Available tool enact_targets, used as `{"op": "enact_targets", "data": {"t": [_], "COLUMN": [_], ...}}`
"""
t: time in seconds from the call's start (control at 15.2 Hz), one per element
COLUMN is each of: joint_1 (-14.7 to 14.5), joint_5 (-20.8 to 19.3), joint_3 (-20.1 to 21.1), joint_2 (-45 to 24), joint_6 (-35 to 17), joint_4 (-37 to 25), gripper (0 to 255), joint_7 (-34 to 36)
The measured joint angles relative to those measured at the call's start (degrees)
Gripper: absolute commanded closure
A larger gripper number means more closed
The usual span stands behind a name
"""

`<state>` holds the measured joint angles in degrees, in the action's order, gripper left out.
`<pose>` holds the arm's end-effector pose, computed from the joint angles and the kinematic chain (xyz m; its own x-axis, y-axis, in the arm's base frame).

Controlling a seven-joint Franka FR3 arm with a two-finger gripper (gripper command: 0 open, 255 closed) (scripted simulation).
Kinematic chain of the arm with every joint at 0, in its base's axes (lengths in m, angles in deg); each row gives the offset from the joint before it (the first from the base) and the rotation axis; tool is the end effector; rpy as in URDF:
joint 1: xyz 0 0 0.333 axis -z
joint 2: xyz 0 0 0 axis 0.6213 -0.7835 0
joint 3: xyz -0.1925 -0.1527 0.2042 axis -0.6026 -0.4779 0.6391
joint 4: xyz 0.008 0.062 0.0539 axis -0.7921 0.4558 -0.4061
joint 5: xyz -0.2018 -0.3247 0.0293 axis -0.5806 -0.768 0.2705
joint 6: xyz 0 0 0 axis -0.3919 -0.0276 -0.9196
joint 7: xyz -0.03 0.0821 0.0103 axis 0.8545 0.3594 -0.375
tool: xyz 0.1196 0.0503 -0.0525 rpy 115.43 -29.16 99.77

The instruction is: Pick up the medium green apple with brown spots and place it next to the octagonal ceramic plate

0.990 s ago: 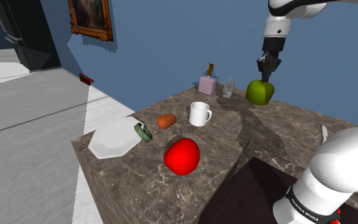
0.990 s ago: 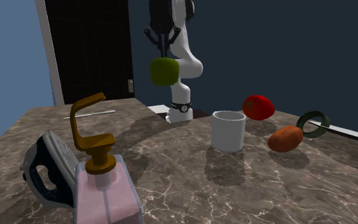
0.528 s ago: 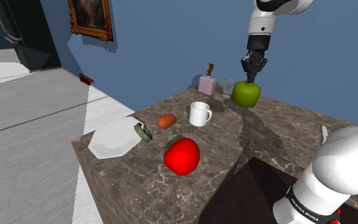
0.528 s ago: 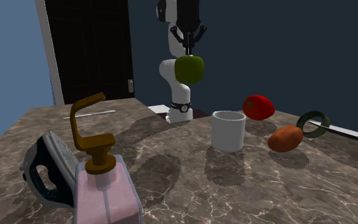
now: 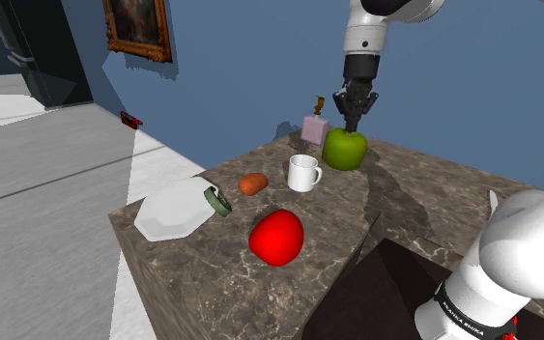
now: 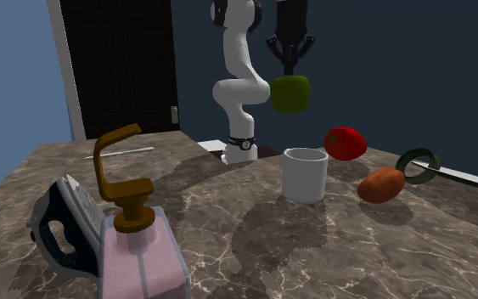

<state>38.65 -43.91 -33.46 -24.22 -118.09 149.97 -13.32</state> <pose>0.3837 -0.0041 0.5439 0.9647 -0.2175 -0.1485 -0.2274 -0.9724 -0.0525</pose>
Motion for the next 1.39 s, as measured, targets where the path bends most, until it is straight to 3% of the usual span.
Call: {"op": "enact_targets", "data": {"t": [0.79, 1.39], "joint_1": [-6.1, -10.5], "joint_5": [5.3, 4.6], "joint_3": [11.4, 18.5], "joint_2": [-10.7, -23.6], "joint_6": [-2.6, -3.5], "joint_4": [-9.9, -23.3], "gripper": [255, 255], "joint_7": [16.2, 28.2]}}
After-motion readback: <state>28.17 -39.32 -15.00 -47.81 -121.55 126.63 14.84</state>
